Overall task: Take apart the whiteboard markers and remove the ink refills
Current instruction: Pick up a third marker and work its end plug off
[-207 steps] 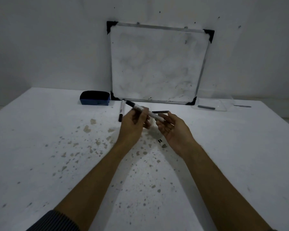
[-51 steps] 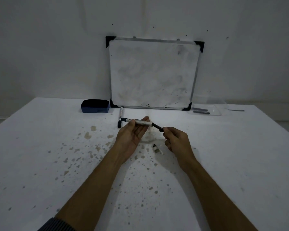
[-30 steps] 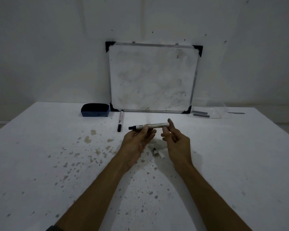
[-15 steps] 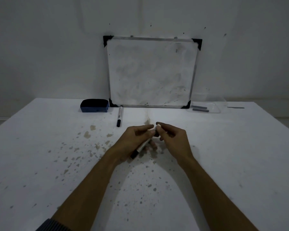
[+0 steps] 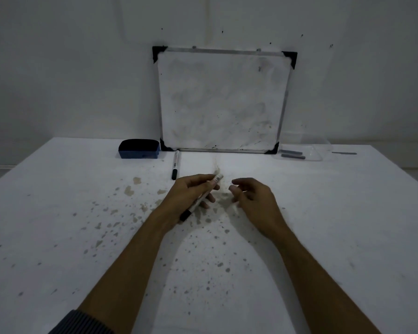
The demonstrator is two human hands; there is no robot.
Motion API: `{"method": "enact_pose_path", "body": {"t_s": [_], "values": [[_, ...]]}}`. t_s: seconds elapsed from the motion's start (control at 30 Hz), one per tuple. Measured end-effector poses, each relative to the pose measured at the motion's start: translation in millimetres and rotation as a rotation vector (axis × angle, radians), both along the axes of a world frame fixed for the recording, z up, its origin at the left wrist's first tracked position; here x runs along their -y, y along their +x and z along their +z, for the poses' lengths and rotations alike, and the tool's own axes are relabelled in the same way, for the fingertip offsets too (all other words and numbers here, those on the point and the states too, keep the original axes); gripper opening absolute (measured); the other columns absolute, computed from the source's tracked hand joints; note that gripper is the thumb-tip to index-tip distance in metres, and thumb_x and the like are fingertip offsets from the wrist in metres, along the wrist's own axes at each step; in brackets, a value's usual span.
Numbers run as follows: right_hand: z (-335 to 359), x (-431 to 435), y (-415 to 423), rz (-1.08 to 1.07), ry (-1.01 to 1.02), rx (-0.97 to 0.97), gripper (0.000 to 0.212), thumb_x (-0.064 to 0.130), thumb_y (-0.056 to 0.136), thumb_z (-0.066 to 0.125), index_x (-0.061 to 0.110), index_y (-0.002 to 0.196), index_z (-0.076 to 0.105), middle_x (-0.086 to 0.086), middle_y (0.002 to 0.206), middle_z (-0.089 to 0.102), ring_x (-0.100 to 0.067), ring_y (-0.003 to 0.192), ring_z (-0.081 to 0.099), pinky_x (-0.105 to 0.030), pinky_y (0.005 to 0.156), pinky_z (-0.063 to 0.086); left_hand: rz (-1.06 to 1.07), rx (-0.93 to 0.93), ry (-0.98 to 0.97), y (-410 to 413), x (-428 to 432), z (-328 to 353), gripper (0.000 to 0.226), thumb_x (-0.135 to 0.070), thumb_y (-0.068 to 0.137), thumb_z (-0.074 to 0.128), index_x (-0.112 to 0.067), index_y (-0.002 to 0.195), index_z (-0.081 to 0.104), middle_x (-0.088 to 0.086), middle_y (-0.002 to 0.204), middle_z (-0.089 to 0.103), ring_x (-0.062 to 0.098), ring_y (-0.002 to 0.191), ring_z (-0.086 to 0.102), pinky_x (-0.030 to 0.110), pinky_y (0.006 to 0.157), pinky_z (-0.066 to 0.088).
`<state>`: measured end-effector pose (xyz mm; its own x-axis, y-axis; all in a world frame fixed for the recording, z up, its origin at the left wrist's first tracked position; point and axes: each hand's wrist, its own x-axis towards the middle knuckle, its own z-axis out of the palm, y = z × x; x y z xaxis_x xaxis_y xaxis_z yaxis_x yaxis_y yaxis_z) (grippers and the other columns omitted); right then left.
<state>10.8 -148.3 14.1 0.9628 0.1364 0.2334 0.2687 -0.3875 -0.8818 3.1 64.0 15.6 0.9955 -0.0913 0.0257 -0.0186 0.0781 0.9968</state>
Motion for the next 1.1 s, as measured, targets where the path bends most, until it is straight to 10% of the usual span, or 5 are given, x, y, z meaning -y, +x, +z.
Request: {"method": "enact_pose_path", "body": {"t_s": [0.23,0.57,1.1], "values": [[2,4,5,0.09,0.606,-0.2,0.024,0.02,0.1,0.067,0.014,0.121,0.075,-0.003,0.111,0.08,-0.016,0.102,0.076,-0.021,0.088,0.058,-0.094,0.034,0.092,-3,4,1,0.025,-0.022,0.097,0.075,-0.024,0.122,0.079,0.005,0.107,0.082,0.019,0.074,0.075,0.029,0.058,0.062],[3,1,0,0.05,0.357,-0.06,0.018,0.037,0.091,0.076,0.027,0.105,0.079,0.008,0.09,0.08,-0.007,0.078,0.075,-0.015,0.067,0.056,-0.123,0.088,0.173,-7,4,2,0.028,-0.03,0.093,0.079,-0.03,0.12,0.08,0.005,0.092,0.083,0.018,0.071,0.076,0.026,0.059,0.061],[4,-6,-2,0.131,0.317,-0.078,0.016,0.027,0.098,0.07,0.021,0.111,0.075,0.002,0.099,0.081,-0.013,0.091,0.078,-0.023,0.082,0.061,-0.052,0.156,0.153,-11,2,-4,0.018,-0.025,0.099,0.072,-0.026,0.114,0.082,0.005,0.098,0.083,0.017,0.059,0.073,0.024,0.048,0.057]]}}
